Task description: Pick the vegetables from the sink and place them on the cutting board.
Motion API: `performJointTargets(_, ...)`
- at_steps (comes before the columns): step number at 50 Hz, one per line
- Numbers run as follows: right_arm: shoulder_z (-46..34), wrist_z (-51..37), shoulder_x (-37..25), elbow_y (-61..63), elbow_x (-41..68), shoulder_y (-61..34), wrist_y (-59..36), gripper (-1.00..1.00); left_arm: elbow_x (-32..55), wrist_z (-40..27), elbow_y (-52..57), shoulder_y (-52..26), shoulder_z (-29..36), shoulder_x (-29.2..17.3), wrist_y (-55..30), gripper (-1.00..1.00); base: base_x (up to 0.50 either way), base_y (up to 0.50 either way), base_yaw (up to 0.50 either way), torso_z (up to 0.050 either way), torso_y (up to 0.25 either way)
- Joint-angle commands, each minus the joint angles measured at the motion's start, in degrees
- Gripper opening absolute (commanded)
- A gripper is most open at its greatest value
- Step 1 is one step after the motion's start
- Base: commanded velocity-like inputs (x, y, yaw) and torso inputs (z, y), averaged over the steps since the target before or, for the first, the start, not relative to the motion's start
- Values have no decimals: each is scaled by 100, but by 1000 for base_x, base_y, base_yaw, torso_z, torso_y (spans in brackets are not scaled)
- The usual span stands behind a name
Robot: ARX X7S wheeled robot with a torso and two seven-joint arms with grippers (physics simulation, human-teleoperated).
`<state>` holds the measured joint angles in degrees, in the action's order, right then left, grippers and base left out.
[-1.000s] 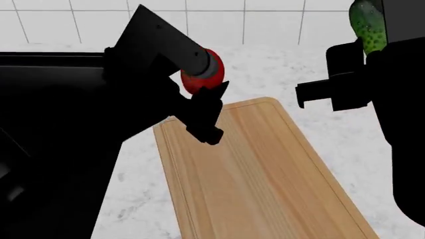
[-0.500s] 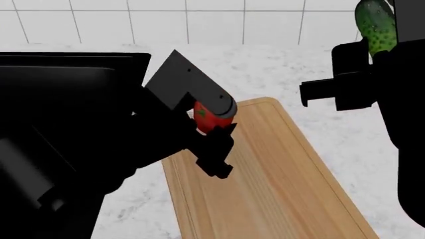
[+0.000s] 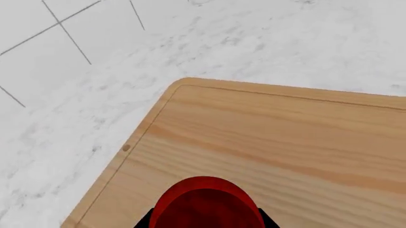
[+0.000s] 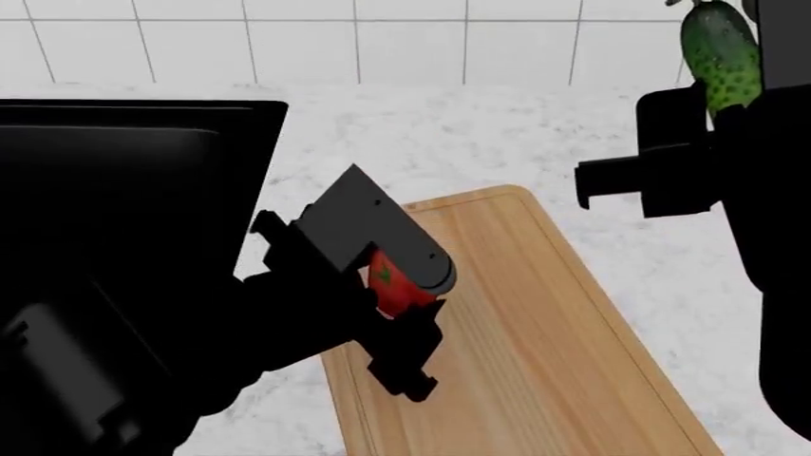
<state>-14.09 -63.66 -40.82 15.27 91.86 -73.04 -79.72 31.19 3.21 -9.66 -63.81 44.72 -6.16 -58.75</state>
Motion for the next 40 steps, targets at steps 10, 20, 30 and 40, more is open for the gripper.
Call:
performJointTargets(10, 107, 156, 86, 45, -187, 66, 83, -100, 75, 58, -7, 83, 46, 69, 5, -100, 0, 0, 0, 0, 1)
performJointTargets(20, 92, 14, 32, 75, -2, 66, 106, -100, -23, -29, -69, 83, 151, 41, 103, 100, 0, 0, 1, 0, 0)
performJointTargets(30, 49, 117, -5, 85, -82, 123, 191, -100, 24, -34, -85, 2, 127, 38, 126, 100, 0, 0, 0, 0, 0)
performJointTargets(40, -286, -867, 78, -389, 840, -180, -25, -100, 522, -446, 696, -116, -984, -43, 264, 100, 0, 0, 0, 0, 0)
